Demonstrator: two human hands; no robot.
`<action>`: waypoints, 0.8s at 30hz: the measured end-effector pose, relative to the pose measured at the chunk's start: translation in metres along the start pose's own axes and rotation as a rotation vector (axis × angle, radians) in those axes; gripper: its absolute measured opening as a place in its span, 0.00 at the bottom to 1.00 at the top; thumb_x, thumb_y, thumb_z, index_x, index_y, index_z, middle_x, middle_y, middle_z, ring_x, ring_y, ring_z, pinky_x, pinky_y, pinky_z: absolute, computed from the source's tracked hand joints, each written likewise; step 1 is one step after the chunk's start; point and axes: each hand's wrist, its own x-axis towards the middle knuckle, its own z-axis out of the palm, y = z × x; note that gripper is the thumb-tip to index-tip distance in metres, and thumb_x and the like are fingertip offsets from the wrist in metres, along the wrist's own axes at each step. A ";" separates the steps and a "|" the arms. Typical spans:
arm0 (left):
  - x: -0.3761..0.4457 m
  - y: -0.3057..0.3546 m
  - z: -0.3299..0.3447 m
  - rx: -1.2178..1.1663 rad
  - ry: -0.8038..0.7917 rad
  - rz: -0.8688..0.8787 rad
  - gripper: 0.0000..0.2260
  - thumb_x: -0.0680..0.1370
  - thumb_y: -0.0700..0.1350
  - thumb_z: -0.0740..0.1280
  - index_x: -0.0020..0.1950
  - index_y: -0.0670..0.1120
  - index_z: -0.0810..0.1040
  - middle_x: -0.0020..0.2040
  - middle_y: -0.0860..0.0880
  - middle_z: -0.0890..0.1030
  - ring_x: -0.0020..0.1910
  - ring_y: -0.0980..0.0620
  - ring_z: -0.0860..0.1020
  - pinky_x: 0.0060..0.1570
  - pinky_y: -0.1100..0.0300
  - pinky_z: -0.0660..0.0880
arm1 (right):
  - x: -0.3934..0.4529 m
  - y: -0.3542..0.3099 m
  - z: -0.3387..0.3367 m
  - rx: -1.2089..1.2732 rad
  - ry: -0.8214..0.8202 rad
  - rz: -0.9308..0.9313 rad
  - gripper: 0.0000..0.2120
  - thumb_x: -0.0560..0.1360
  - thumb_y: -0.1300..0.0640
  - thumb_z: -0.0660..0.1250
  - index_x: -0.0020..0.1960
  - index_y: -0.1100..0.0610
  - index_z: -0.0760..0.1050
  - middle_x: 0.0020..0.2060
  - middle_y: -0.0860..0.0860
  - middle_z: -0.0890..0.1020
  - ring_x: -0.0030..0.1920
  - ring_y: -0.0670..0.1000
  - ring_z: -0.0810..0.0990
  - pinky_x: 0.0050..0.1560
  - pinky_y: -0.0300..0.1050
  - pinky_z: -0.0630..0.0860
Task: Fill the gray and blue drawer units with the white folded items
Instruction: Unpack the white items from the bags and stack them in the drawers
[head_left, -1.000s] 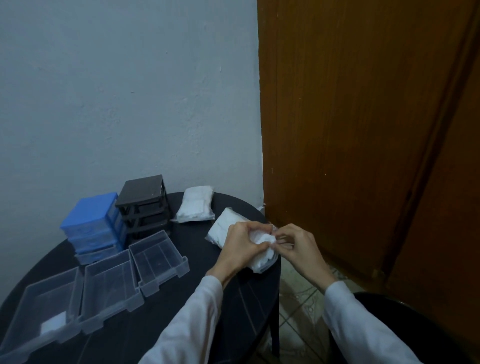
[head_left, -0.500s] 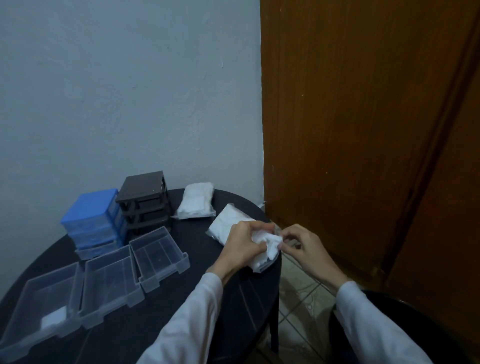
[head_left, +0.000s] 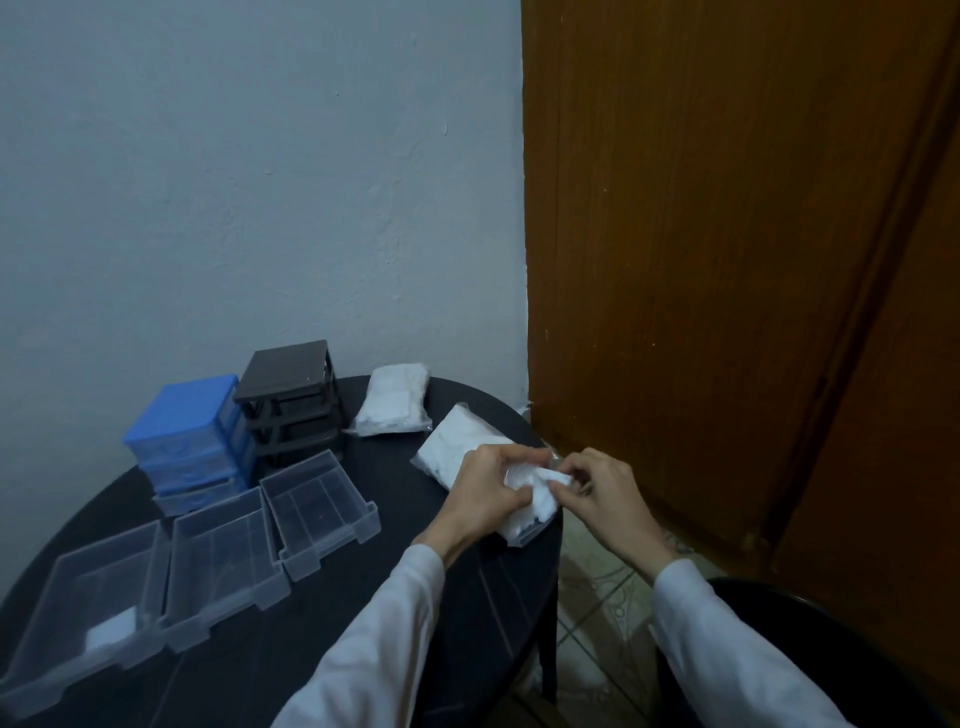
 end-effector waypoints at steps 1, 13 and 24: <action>0.000 0.000 0.001 0.013 0.000 -0.001 0.20 0.70 0.33 0.66 0.60 0.46 0.80 0.58 0.52 0.81 0.59 0.60 0.76 0.60 0.69 0.70 | -0.001 0.000 -0.001 -0.001 -0.003 0.006 0.02 0.74 0.58 0.68 0.44 0.56 0.78 0.39 0.46 0.73 0.38 0.41 0.72 0.37 0.28 0.70; 0.000 0.002 0.007 0.090 0.014 0.023 0.20 0.70 0.34 0.66 0.61 0.45 0.79 0.59 0.51 0.80 0.60 0.58 0.75 0.61 0.69 0.68 | -0.002 0.000 0.003 0.059 -0.009 0.097 0.06 0.73 0.54 0.69 0.46 0.57 0.79 0.39 0.48 0.79 0.39 0.41 0.76 0.34 0.28 0.72; 0.001 0.003 0.005 0.122 0.015 0.051 0.21 0.71 0.33 0.66 0.63 0.45 0.77 0.61 0.50 0.79 0.62 0.59 0.72 0.56 0.80 0.61 | -0.007 0.010 -0.015 0.139 -0.051 0.199 0.08 0.70 0.66 0.70 0.49 0.59 0.80 0.41 0.51 0.81 0.39 0.42 0.76 0.34 0.25 0.71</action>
